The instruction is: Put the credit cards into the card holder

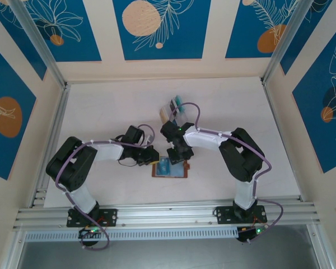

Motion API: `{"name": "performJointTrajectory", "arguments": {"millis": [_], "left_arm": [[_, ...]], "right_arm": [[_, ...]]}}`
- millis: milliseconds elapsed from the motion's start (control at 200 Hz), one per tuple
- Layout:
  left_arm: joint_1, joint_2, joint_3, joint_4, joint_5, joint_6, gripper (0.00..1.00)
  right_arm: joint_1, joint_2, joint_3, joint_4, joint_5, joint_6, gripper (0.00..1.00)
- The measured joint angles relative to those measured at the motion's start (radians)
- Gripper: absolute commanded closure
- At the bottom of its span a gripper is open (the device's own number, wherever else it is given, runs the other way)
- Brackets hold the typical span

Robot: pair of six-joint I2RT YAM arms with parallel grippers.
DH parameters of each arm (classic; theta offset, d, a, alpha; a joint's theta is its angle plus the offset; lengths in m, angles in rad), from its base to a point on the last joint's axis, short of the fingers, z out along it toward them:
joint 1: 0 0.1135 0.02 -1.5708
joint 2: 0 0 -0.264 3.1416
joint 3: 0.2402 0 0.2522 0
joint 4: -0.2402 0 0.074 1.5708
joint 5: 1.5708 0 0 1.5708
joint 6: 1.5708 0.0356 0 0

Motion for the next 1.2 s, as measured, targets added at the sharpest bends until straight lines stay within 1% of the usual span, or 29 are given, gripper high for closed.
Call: {"name": "performJointTrajectory", "arguments": {"millis": [115,340,520,860,940,1020,1155,1200], "left_arm": [[0.0,0.0,-0.001,0.0,-0.001,0.006,0.88],[-0.006,-0.006,-0.014,0.014,-0.013,0.026,0.88],[-0.008,-0.011,-0.027,0.033,-0.019,0.026,0.88],[-0.008,-0.012,-0.045,0.07,-0.019,0.022,0.88],[-0.009,-0.012,-0.047,0.077,-0.019,0.018,0.89],[-0.009,-0.012,-0.051,0.085,-0.019,0.009,0.89],[-0.009,-0.011,-0.059,0.103,-0.014,-0.003,0.89],[-0.009,-0.011,-0.061,0.106,-0.014,-0.003,0.89]], "right_arm": [[-0.01,-0.006,-0.008,0.009,-0.016,0.014,0.79],[-0.041,-0.01,-0.015,0.039,-0.102,0.03,1.0],[-0.044,-0.017,-0.015,0.05,-0.161,0.036,1.0],[-0.043,-0.021,-0.011,0.098,-0.348,0.054,1.0],[-0.04,-0.016,-0.006,0.118,-0.387,0.074,0.91],[-0.034,-0.016,-0.006,0.13,-0.409,0.102,0.75],[-0.013,-0.016,-0.008,0.125,-0.41,0.169,0.62],[-0.008,-0.017,-0.011,0.122,-0.4,0.193,0.6]]}}
